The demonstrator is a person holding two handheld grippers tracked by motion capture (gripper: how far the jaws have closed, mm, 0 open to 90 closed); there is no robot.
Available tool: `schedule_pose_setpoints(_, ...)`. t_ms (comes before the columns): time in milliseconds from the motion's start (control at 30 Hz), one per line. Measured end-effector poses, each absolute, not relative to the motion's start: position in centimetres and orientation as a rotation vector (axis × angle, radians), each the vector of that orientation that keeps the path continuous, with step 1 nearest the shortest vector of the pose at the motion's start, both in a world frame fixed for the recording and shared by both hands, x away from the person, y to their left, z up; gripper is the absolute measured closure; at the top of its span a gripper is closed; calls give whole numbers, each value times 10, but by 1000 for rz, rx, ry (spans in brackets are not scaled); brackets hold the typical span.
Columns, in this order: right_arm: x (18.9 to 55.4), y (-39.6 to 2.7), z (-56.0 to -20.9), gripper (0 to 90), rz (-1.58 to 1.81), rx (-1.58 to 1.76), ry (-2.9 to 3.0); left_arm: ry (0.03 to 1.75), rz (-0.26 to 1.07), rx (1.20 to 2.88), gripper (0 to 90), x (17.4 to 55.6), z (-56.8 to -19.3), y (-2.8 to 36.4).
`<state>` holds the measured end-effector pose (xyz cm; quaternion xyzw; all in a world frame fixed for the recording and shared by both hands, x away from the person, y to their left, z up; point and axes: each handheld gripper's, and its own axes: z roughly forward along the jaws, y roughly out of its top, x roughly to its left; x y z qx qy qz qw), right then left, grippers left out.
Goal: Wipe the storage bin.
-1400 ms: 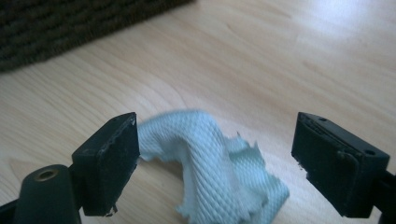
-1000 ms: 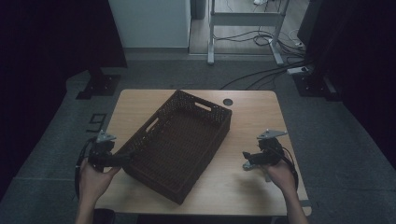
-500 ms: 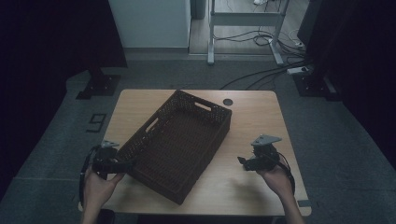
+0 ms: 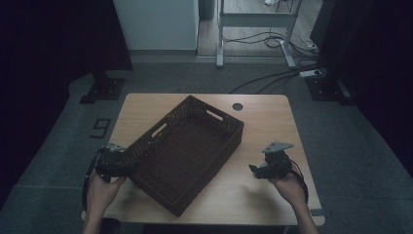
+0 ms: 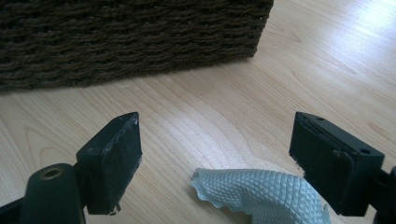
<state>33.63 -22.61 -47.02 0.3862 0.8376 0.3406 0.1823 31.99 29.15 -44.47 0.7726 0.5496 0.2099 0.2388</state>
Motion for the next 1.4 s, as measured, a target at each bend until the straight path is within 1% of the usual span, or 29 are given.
schedule_pose_setpoints(33,336,-226,-470,161,960,1092,2364,1513,587,2110,298,320,-444,294)
schedule_pose_setpoints(67,337,-226,-471,161,961,1092,2365,1511,568,2107,332,322,-445,296)
schedule_pose_setpoints(133,337,-226,-472,161,959,1095,2368,1512,554,2102,337,324,-445,298)
schedule_pose_setpoints(200,337,-224,-473,161,958,1093,2371,1527,576,2109,354,326,-444,297)
schedule_pose_setpoints(233,338,-224,-473,161,959,1093,2374,1528,586,2113,399,327,-444,298)
schedule_pose_setpoints(367,338,-222,-472,161,963,1084,2380,1533,615,2122,418,334,-444,298)
schedule_pose_setpoints(400,338,-222,-472,161,966,1083,2379,1537,624,2124,454,336,-444,299)
schedule_pose_setpoints(533,340,-221,-473,159,972,1087,2385,1544,630,2121,473,348,-444,300)
schedule_pose_setpoints(567,340,-221,-474,159,973,1090,2384,1550,640,2123,489,351,-444,300)
schedule_pose_setpoints(600,341,-221,-474,158,975,1093,2381,1550,647,2130,523,354,-445,300)
schedule_pose_setpoints(767,343,-222,-475,154,990,1097,2383,1544,633,2143,529,369,-445,298)
schedule_pose_setpoints(900,344,-220,-476,151,996,1094,2385,1514,617,2144,534,391,-445,296)
schedule_pose_setpoints(967,344,-220,-476,148,1000,1091,2386,1488,600,2131,510,399,-446,294)
schedule_pose_setpoints(1000,344,-219,-477,148,1001,1087,2391,1472,588,2122,467,403,-446,294)
schedule_pose_setpoints(1033,344,-219,-477,147,998,1086,2392,1460,571,2111,396,405,-445,293)
schedule_pose_setpoints(1133,345,-220,-476,143,1010,1085,2386,1436,571,2054,267,406,-437,293)
schedule_pose_setpoints(1233,348,-221,-474,134,1009,1086,2377,1399,580,2024,217,398,-424,291)
schedule_pose_setpoints(1333,354,-221,-472,130,1029,1089,2385,1357,592,2031,183,382,-413,286)
schedule_pose_setpoints(1400,360,-219,-472,128,1047,1094,2392,1364,584,2027,177,368,-410,286)
